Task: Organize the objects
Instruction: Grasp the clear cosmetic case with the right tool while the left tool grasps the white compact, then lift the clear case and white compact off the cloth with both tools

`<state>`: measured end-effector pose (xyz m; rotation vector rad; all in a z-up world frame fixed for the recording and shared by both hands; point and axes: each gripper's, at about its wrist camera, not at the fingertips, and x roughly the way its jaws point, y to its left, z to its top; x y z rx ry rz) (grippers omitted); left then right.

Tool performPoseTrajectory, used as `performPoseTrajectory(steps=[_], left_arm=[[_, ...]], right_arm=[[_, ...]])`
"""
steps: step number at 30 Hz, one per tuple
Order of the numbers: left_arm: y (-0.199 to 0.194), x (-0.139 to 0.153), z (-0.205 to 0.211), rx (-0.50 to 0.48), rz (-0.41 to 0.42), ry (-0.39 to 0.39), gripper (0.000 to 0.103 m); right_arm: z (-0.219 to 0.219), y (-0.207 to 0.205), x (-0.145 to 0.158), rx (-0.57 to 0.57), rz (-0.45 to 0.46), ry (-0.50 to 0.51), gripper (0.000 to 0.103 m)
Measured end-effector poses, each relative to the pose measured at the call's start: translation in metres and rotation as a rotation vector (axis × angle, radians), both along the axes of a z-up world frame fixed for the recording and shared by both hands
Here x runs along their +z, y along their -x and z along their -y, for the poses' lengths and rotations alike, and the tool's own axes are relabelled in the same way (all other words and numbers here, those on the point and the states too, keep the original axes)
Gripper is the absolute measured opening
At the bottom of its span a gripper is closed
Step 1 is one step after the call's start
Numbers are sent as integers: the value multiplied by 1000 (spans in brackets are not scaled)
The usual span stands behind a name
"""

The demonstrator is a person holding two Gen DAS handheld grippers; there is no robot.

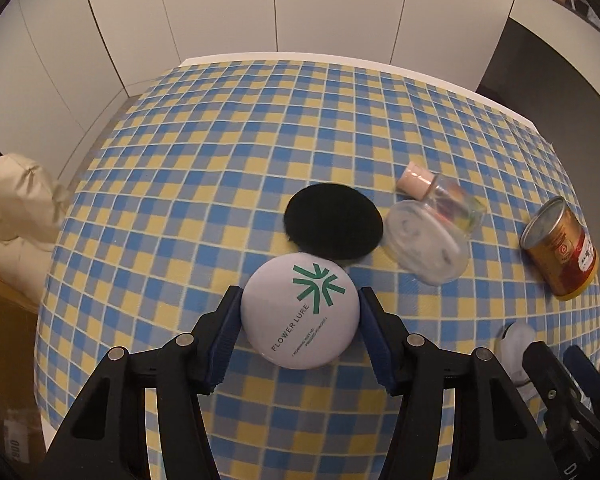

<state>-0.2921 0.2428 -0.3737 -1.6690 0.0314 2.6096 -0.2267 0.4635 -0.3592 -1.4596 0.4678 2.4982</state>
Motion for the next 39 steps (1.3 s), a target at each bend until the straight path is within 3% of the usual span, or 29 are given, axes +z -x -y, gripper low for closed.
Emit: performPoseTrajectory(steps=[4,7,9,11,14,17,18,19,21,23,26,30,32,35,37,39], left_arm=[[2,-1,14,-13,16,-5,58],[3,0,28,6,24,-32,58],[4,0,34,18,33,-58,58],[5,1,38,23,38,-77,58],[5,0,39,20,41,-75,58],[6,0,38,22,42,-80,58],[7,-1,36,23,43,-83,58],[8,-1,37,23,43,-93,58],[9,0,42,35,44,-96,58],[12,-1,46,46,42,-97,58],[16,-5,40,49,40,-101,58],[15,-4,41,43,35,-95,58],[14,-4,41,37,32,-85,58],[15,-5,39,36,31,-82,58],[18,-6,37,40,30,-89,58],[18,-6,37,40,29,-100,58]], right_arm=[[13,4,5,96,-9,-39,85],[26,-2,19,228,-19,-166,85],[33,-13,29,281,-37,-279,71],[32,-24,32,254,-19,-402,64],[25,-28,23,205,27,-368,59],[40,-31,2,232,128,-411,54],[48,-33,3,246,116,-438,55],[60,-34,7,299,91,-419,56],[71,-36,16,366,43,-352,71],[78,-36,25,407,-15,-326,77],[74,-28,25,393,-18,-347,78],[59,-18,26,359,17,-230,78],[57,-7,17,269,82,-208,81],[45,-19,18,-33,189,-82,85],[39,-32,17,-171,133,120,85],[43,-36,16,-245,105,162,85]])
